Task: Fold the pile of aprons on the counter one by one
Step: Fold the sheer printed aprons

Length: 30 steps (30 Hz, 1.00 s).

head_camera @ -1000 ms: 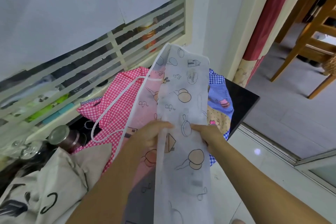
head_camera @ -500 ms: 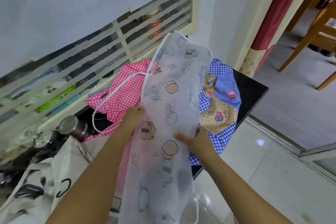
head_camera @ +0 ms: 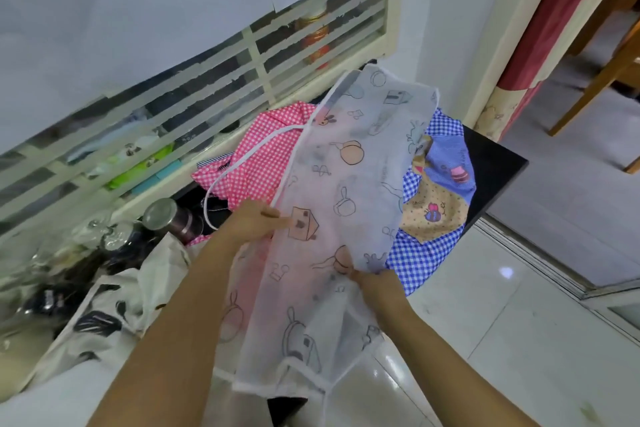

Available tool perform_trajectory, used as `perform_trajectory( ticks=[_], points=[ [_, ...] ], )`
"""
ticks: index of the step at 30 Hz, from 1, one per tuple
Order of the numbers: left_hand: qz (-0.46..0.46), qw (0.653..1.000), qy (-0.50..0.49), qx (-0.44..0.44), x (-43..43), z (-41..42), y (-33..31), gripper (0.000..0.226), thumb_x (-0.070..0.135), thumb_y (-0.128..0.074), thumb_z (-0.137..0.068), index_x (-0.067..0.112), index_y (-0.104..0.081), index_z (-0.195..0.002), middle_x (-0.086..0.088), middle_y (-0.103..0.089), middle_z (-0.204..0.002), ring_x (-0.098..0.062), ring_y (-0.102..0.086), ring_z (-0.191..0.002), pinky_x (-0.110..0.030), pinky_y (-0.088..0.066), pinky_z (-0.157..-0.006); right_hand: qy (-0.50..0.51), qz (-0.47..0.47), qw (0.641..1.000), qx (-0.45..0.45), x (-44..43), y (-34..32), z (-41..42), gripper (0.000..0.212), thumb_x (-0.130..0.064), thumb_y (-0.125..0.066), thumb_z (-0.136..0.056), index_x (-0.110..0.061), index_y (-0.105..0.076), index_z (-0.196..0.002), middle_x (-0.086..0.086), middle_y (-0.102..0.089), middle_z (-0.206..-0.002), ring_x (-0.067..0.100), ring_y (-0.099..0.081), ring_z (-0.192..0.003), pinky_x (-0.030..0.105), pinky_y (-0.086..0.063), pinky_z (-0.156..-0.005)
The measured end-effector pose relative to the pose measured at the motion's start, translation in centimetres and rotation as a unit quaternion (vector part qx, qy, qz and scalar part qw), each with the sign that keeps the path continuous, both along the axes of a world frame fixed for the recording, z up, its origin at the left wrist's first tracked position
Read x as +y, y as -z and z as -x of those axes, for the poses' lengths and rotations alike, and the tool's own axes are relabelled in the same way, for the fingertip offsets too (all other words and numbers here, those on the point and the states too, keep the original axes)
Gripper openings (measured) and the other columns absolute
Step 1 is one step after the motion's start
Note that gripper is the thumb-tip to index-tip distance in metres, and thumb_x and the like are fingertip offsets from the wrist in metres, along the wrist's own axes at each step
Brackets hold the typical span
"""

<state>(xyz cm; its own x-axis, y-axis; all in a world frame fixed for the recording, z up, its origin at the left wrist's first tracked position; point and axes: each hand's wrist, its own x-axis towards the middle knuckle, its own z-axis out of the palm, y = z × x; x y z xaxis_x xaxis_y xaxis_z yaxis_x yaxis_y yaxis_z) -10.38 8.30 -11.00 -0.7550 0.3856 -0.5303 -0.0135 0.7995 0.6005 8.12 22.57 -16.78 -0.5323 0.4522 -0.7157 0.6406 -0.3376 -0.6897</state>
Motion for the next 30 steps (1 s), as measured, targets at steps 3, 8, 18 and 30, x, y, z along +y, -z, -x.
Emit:
perform_trajectory(
  ticks=[3, 8, 18, 30],
  points=[
    [0.008, 1.0, 0.012, 0.022, -4.9, -4.3, 0.8, 0.025, 0.041, -0.082, -0.069, 0.02, -0.067, -0.07, 0.013, -0.064, -0.074, -0.005, -0.061, -0.072, -0.024, -0.044, -0.067, 0.01, 0.0, 1.0, 0.023, 1.0, -0.4, 0.1, 0.024, -0.022, -0.067, -0.086, -0.004, -0.054, -0.097, 0.005, -0.058, -0.081, 0.023, -0.055, -0.079, 0.032, -0.045, -0.074],
    [-0.051, 0.992, -0.07, 0.091, -7.4, -8.6, 2.6, 0.021, 0.03, -0.075, -0.08, 0.015, -0.065, -0.07, 0.002, -0.064, -0.079, -0.009, -0.06, -0.07, -0.026, -0.049, -0.067, -0.035, -0.042, 0.998, 0.033, 2.9, -1.6, 0.1, 0.025, -0.026, -0.071, -0.083, -0.005, -0.06, -0.092, 0.007, -0.064, -0.083, 0.024, -0.062, -0.079, 0.037, -0.052, -0.077],
    [-0.069, 0.974, -0.217, 0.005, -5.5, -11.7, 0.5, 0.032, 0.03, -0.037, -0.103, 0.009, -0.061, -0.106, -0.005, -0.061, -0.099, -0.021, -0.054, -0.093, -0.026, -0.039, -0.077, 0.042, -0.075, 0.982, 0.167, -1.3, -1.5, -9.2, 0.067, -0.029, -0.072, -0.082, -0.02, -0.036, -0.138, -0.007, -0.048, -0.128, 0.011, -0.052, -0.112, 0.019, -0.046, -0.081],
    [-0.277, 0.886, -0.235, -0.288, -3.5, -11.5, -3.7, 0.013, 0.01, -0.051, -0.087, 0.005, -0.063, -0.084, -0.014, -0.061, -0.077, -0.026, -0.06, -0.066, -0.034, -0.048, -0.068, -0.024, 0.33, 0.924, 0.193, 0.8, -6.4, -6.7, 0.055, -0.055, -0.052, -0.085, -0.02, -0.063, -0.126, 0.008, -0.062, -0.128, 0.026, -0.062, -0.113, 0.045, -0.05, -0.096]
  ],
)
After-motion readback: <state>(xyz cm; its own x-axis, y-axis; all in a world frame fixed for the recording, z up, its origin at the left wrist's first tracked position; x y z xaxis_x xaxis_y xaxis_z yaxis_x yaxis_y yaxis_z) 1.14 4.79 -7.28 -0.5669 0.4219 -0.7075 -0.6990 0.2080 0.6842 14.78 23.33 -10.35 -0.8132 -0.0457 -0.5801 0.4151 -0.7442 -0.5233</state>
